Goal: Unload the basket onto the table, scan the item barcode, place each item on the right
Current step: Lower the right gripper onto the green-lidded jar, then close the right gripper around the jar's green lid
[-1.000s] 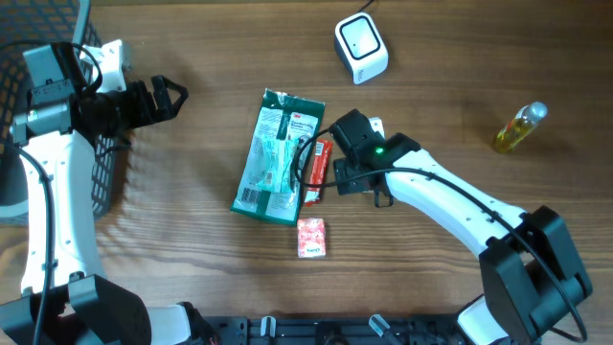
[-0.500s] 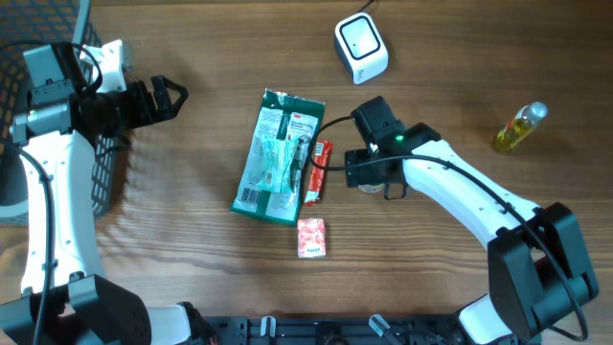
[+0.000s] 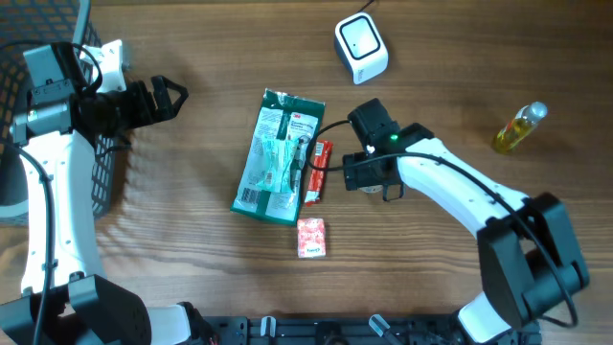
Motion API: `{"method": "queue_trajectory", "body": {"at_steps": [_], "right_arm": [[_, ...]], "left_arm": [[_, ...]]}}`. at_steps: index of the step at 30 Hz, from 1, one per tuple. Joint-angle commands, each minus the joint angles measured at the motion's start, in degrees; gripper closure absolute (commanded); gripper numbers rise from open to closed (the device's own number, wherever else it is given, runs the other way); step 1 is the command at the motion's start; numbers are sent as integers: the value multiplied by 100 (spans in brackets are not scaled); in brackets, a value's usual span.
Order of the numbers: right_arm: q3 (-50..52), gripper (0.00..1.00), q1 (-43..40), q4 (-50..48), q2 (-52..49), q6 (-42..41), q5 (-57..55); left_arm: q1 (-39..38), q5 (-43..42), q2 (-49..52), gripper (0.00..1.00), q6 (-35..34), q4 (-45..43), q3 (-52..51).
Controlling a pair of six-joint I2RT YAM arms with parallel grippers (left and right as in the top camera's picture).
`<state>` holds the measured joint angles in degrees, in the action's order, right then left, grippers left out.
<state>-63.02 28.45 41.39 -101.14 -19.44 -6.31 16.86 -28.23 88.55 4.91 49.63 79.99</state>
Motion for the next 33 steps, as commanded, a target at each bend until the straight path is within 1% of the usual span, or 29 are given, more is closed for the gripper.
{"method": "queue_trajectory", "body": {"at_steps": [1,7,16,23,28,30,31,33], "right_arm": [[68,3,17,-107,-179,142,-131],[68,9,17,-140,-179,127,-131],[68,9,17,-37,-179,125,-107],[70,12,17,39,-179,125,-109],[68,11,17,-68,-179,122,48],[68,11,17,-83,-179,0,162],[68,11,17,-55,-179,-223,151],[68,17,17,-24,-179,-527,149]], "left_arm": [[-9,-66,31,0,87,-15,28],[-9,-66,31,0,87,-15,28],[-9,-68,31,0,87,-15,28],[-9,-66,31,0,87,-15,28],[-9,-66,31,0,87,-13,28],[-9,-66,31,0,87,-13,28],[-9,-66,31,0,87,-13,28],[-9,-66,31,0,87,-15,28]]}}
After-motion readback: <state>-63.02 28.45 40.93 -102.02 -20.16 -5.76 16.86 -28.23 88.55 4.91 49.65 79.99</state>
